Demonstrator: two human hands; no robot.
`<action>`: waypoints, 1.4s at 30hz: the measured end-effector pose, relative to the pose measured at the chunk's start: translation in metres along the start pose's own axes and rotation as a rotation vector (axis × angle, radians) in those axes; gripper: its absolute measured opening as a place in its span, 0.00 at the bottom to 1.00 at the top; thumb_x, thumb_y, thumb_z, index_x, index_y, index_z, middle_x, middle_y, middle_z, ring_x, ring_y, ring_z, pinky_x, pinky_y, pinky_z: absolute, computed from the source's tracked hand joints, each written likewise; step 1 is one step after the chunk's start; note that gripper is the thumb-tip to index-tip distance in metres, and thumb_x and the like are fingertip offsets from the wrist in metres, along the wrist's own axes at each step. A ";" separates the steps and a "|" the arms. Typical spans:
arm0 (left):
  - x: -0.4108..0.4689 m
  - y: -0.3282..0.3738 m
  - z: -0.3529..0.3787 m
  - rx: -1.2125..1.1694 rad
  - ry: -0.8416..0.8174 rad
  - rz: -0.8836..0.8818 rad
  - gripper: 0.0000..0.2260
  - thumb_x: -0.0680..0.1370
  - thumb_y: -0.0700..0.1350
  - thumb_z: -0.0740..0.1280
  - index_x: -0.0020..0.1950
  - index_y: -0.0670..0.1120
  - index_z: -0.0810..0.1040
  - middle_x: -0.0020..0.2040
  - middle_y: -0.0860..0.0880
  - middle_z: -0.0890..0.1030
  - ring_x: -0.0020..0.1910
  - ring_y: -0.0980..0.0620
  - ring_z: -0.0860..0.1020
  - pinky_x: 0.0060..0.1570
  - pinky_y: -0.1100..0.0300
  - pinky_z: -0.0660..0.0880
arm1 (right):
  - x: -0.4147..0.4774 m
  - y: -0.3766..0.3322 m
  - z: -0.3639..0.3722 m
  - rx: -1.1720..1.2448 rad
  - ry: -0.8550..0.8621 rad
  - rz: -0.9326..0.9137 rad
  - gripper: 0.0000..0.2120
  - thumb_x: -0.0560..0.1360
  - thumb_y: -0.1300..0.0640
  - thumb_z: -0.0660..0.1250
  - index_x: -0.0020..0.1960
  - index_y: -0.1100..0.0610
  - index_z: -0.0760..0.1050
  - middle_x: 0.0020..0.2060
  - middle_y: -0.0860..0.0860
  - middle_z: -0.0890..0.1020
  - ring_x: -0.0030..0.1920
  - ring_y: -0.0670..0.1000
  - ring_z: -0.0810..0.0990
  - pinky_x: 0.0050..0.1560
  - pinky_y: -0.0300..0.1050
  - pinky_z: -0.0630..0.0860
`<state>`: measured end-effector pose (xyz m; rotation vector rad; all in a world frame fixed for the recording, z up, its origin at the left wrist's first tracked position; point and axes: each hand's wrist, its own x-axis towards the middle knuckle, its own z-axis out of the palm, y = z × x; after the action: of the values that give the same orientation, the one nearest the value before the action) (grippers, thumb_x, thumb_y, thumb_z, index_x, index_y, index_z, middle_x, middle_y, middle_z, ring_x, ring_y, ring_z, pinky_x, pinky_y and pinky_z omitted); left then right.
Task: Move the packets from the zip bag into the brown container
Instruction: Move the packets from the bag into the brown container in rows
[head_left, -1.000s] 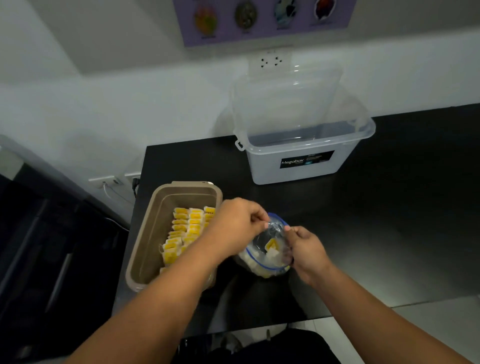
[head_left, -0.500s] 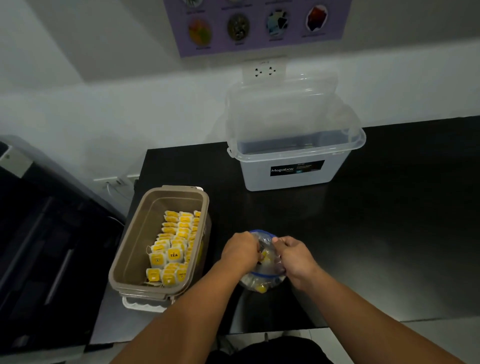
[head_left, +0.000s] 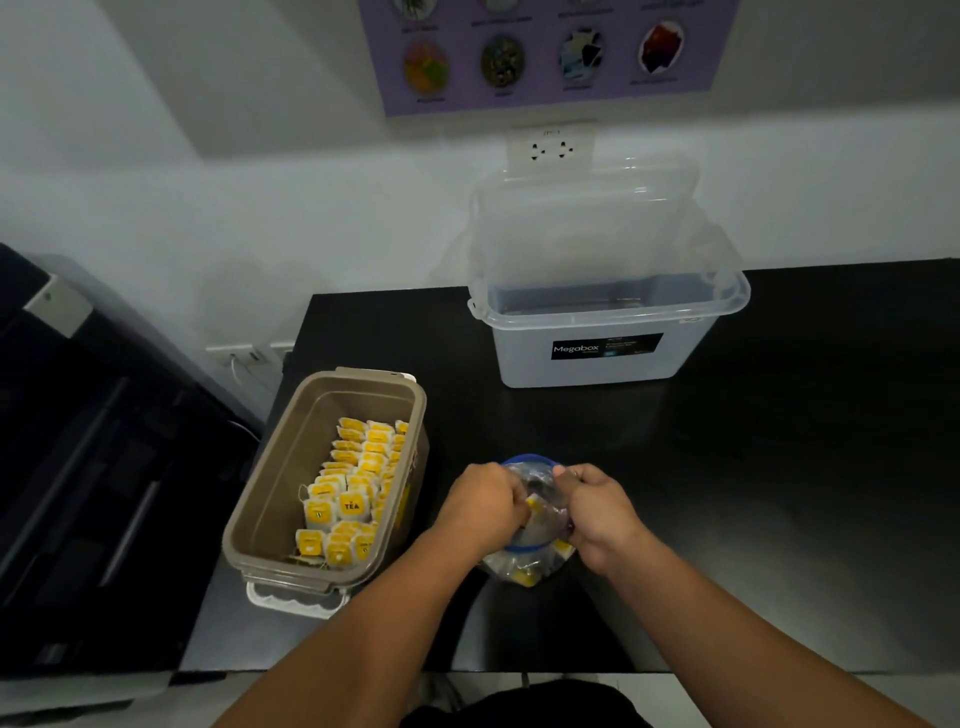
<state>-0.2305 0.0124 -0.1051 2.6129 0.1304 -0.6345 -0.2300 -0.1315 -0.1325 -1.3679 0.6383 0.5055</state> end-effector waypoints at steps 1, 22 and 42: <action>-0.002 -0.001 -0.004 -0.021 0.011 0.013 0.05 0.77 0.46 0.70 0.44 0.52 0.85 0.43 0.53 0.84 0.43 0.55 0.82 0.49 0.55 0.82 | -0.001 -0.004 0.001 0.046 -0.009 0.013 0.07 0.85 0.57 0.65 0.50 0.59 0.77 0.47 0.61 0.85 0.45 0.58 0.86 0.41 0.53 0.82; -0.070 -0.067 -0.152 -0.235 0.364 0.249 0.00 0.77 0.47 0.73 0.46 0.53 0.84 0.40 0.58 0.83 0.40 0.63 0.80 0.40 0.73 0.73 | -0.024 -0.015 0.062 0.045 0.026 -0.290 0.05 0.84 0.57 0.67 0.50 0.57 0.78 0.44 0.57 0.86 0.39 0.50 0.85 0.39 0.45 0.82; -0.047 -0.162 -0.138 0.481 -0.362 0.386 0.06 0.77 0.44 0.72 0.53 0.49 0.86 0.51 0.50 0.84 0.47 0.54 0.79 0.50 0.60 0.76 | -0.039 0.025 0.098 0.130 0.189 -0.416 0.07 0.84 0.58 0.66 0.46 0.56 0.75 0.28 0.44 0.79 0.27 0.41 0.74 0.28 0.38 0.71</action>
<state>-0.2467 0.2195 -0.0387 2.7828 -0.6995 -1.0803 -0.2629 -0.0299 -0.1160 -1.3867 0.5094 0.0009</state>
